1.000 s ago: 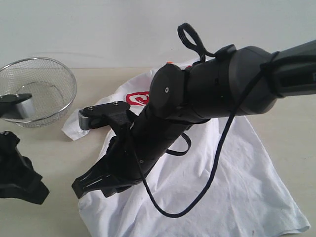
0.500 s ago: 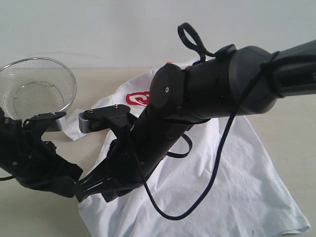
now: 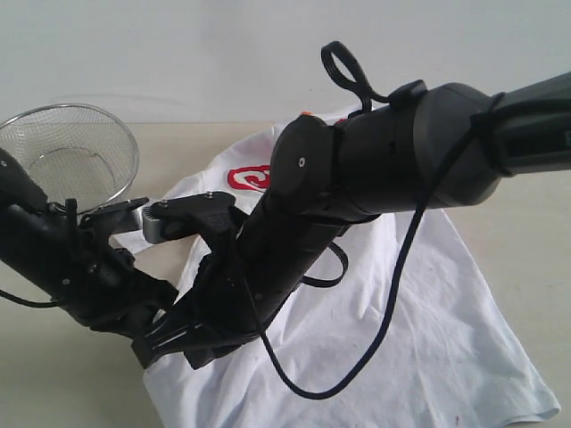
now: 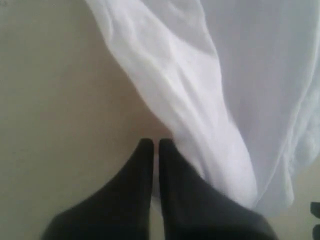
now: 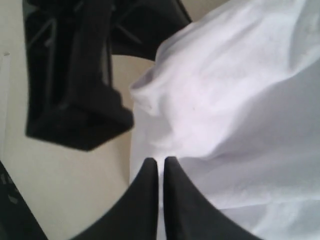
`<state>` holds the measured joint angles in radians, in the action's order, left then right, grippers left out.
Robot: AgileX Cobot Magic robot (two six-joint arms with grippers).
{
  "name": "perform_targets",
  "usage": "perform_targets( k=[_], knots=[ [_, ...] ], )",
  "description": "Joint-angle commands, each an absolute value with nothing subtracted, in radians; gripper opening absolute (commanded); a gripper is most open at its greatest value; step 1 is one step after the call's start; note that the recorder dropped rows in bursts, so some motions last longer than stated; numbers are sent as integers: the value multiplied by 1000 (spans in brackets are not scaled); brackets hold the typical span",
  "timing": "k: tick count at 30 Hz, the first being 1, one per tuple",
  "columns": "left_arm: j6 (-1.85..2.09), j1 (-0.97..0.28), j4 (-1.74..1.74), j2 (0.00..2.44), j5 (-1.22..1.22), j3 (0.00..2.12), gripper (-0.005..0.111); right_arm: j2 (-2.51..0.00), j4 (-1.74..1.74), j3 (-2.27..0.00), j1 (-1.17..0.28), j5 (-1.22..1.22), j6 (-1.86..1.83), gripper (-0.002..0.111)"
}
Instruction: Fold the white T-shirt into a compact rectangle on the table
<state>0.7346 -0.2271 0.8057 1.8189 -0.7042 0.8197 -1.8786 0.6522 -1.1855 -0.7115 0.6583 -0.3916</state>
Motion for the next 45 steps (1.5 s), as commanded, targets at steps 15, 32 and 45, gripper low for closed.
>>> perform_targets(
  k=[15,32,45],
  knots=[
    [591,-374,662,1833,-968,826,4,-1867,607,-1186,-708,672,-400,0],
    [418,-372,480,1519,-957,809,4,-1902,565,-1115,-708,608,-371,0],
    [77,-284,70,1357,-927,809,4,-1847,600,-1093,-708,555,-376,0]
  ],
)
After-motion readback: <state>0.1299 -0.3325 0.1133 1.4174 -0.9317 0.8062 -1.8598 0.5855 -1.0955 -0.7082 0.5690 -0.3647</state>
